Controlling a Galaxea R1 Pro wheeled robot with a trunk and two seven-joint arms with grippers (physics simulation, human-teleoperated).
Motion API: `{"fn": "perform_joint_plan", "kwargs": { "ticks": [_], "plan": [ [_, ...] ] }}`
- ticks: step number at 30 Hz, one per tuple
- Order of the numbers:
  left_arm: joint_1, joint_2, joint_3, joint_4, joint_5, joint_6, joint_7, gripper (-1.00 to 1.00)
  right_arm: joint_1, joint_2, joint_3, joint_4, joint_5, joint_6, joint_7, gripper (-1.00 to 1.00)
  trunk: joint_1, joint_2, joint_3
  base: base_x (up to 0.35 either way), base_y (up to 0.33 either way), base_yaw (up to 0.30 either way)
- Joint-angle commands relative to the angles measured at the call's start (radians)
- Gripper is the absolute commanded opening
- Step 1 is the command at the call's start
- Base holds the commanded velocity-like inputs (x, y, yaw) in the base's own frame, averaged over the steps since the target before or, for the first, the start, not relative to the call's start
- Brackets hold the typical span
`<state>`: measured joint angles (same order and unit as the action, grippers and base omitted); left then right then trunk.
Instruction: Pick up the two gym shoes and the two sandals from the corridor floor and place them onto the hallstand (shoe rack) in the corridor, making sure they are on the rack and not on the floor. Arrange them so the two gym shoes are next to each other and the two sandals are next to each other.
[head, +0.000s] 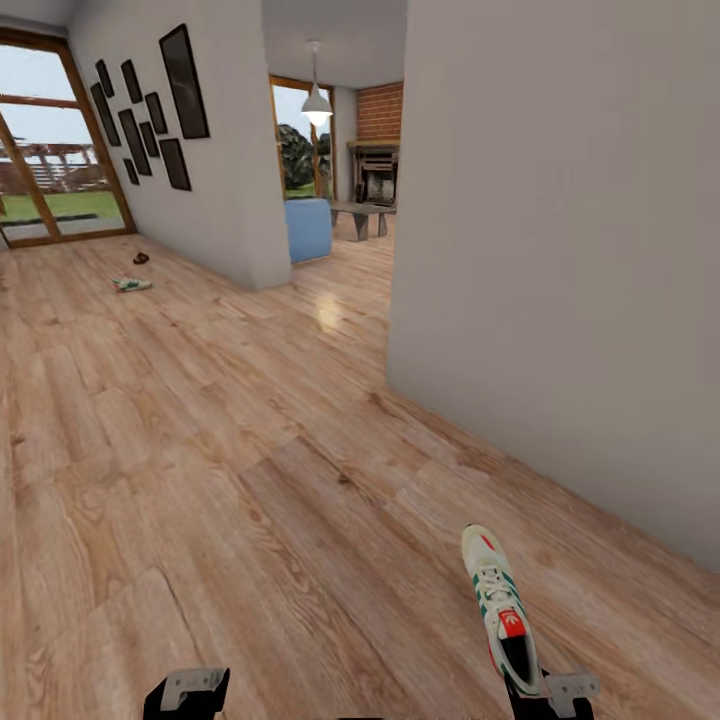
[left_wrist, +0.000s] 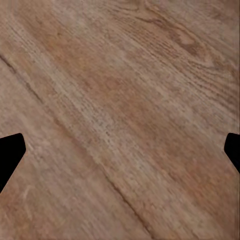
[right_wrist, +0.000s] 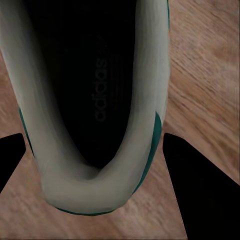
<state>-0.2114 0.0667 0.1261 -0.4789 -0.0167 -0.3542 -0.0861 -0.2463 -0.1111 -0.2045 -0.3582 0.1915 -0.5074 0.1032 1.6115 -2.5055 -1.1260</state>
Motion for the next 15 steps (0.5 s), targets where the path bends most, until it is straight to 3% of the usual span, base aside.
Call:
{"fn": "perform_joint_plan", "kwargs": {
  "ticks": [1,15],
  "plan": [
    [0.000,-0.001,0.006,0.000,-0.003,-0.004,-0.011,1.00,-0.001,0.001,-0.009,0.001,0.003,-0.003,0.009,-1.00,0.000,0.000,-0.001,0.000,0.000,-0.292],
    [0.000,-0.002,0.006,0.001,-0.002,-0.017,-0.011,1.00,-0.001,0.001,-0.009,0.001,0.003,-0.003,0.009,-1.00,-0.001,0.000,0.007,0.000,0.000,-0.299]
  ]
}}
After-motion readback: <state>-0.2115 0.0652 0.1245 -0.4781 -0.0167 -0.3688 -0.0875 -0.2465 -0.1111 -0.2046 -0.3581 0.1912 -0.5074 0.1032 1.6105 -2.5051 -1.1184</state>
